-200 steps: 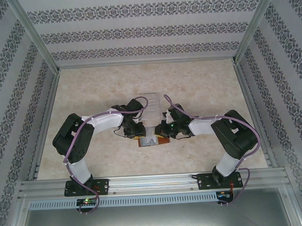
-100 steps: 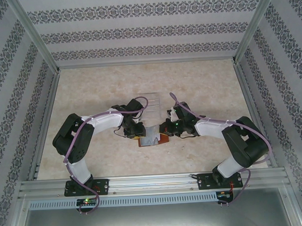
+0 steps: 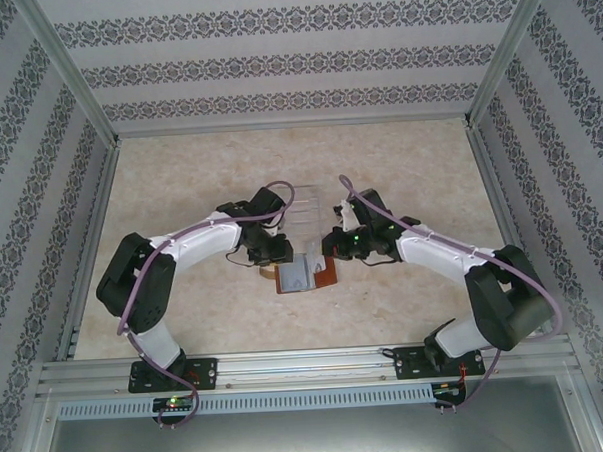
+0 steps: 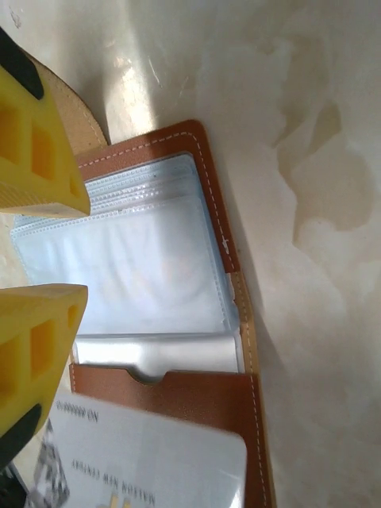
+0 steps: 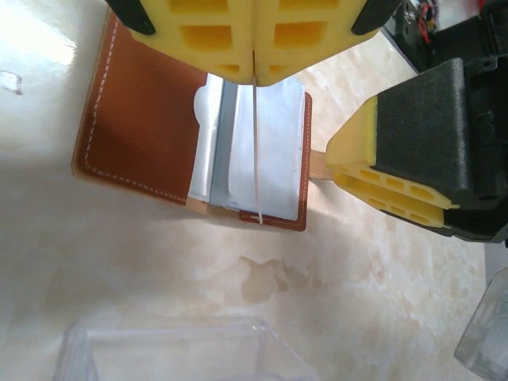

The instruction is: Take the credit cards out of the card holder

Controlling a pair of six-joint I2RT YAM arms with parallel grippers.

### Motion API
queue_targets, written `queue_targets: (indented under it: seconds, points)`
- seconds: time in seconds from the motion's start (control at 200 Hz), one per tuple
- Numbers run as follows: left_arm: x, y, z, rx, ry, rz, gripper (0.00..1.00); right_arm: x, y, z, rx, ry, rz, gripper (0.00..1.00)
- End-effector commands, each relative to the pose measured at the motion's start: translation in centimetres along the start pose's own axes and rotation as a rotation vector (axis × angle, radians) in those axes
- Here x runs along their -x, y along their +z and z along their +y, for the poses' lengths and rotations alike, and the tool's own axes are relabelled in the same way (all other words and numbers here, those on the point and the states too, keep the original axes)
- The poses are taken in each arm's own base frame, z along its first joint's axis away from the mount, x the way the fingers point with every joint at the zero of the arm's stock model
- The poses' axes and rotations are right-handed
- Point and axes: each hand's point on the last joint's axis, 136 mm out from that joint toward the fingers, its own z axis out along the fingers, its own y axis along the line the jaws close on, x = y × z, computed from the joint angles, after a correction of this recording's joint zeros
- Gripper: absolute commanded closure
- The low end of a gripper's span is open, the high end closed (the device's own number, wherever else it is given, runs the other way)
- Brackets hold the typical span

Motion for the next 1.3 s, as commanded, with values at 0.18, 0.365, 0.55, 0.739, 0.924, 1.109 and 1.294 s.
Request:
queue_targets:
  seconds: [0.18, 0.365, 0.55, 0.739, 0.924, 1.109, 1.294]
  points:
    - [2.1, -3.3, 2.1, -0.057, -0.071, -0.108, 0.72, 2.6, -2.3, 1.5, -0.094, -0.487, 0.053, 1.0]
    - [2.7, -3.8, 3.4, -0.102, -0.131, -0.116, 0.72, 4.4, -2.3, 2.0, -0.132, -0.718, 0.177, 1.0]
    - [2.5, -4.3, 4.9, -0.106, -0.171, -0.126, 0.72, 6.4, -1.5, 1.5, -0.181, -0.897, 0.282, 1.0]
    - [2.6, -4.9, 6.4, -0.116, -0.209, -0.138, 0.72, 7.8, -1.0, 2.5, -0.182, -1.119, 0.365, 1.0]
    - [2.7, -5.2, 7.7, -0.123, -0.242, -0.139, 0.72, 9.2, -0.5, 3.3, -0.198, -1.255, 0.43, 1.0]
    - [2.6, -5.1, 8.4, -0.127, -0.265, -0.136, 0.72, 10.1, 0.4, 5.1, -0.187, -1.362, 0.484, 1.0]
    - [2.7, -5.1, 8.9, -0.128, -0.275, -0.125, 0.72, 11.3, 1.3, 5.4, -0.209, -1.387, 0.521, 1.0]
